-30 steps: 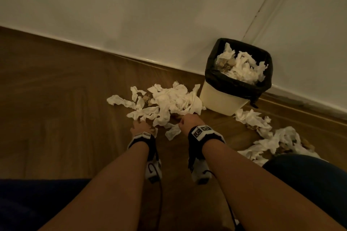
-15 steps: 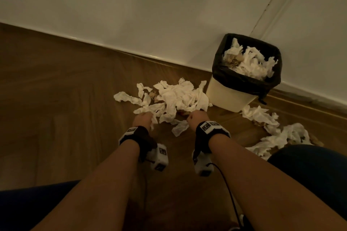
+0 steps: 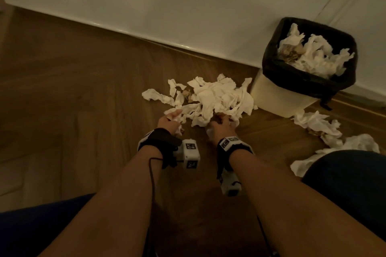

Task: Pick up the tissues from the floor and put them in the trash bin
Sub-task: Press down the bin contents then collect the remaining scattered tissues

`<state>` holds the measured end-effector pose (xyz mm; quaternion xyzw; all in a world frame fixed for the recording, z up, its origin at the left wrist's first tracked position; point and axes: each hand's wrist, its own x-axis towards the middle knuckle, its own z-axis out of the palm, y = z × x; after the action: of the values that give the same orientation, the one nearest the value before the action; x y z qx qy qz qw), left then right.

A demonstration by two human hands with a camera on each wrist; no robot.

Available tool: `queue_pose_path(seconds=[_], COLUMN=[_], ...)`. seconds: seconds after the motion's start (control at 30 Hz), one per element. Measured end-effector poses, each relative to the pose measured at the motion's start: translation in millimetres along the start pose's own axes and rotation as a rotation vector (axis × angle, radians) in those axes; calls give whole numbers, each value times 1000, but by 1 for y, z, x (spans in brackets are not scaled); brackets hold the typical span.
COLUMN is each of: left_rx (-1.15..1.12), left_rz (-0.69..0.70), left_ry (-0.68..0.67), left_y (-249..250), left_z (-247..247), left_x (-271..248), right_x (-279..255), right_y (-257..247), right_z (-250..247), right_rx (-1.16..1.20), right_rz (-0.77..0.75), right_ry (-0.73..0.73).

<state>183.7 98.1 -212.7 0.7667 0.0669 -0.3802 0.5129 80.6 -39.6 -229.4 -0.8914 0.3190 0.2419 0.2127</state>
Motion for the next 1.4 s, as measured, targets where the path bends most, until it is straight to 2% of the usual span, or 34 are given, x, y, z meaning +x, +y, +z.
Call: queue_pose_path(seconds=[0.1, 0.17, 0.27, 0.37, 0.5, 0.67, 0.83, 0.93, 1.07, 1.17, 1.4], left_rx=[4, 67, 89, -143, -191, -326, -277, -394, -506, -545, -531], left_rz=[-41, -51, -110, -190, -124, -58, 104, 127, 183, 214, 303], left_ry=[-6, -3, -42, -54, -84, -140, -181, -231, -287, -346, -452], left_y=[-3, -3, 0, 4, 18, 46, 85, 106, 140, 170, 221], left_z=[-3, -5, -6, -5, -1, 14, 36, 54, 80, 101, 169], left_x=[3, 4, -1, -10, -21, -39, -53, -57, -71, -83, -105], right_x=[5, 6, 5, 2, -10, -38, -70, -90, -108, -112, -101], right_y=[-5, -7, -5, 1, 9, 23, 37, 47, 66, 87, 146], right_z=[-4, -12, -25, -34, -62, -111, -157, -180, -210, -234, -260], right_rx=[-97, -22, 170, 461, 915, 1180, 1232, 1311, 1279, 1391, 1210], right_rz=[-41, -40, -6, 39, 38, -57, -159, -205, -233, -176, 5], right_ry=[-30, -49, -9, 75, 78, 219, 388, 449, 576, 634, 833])
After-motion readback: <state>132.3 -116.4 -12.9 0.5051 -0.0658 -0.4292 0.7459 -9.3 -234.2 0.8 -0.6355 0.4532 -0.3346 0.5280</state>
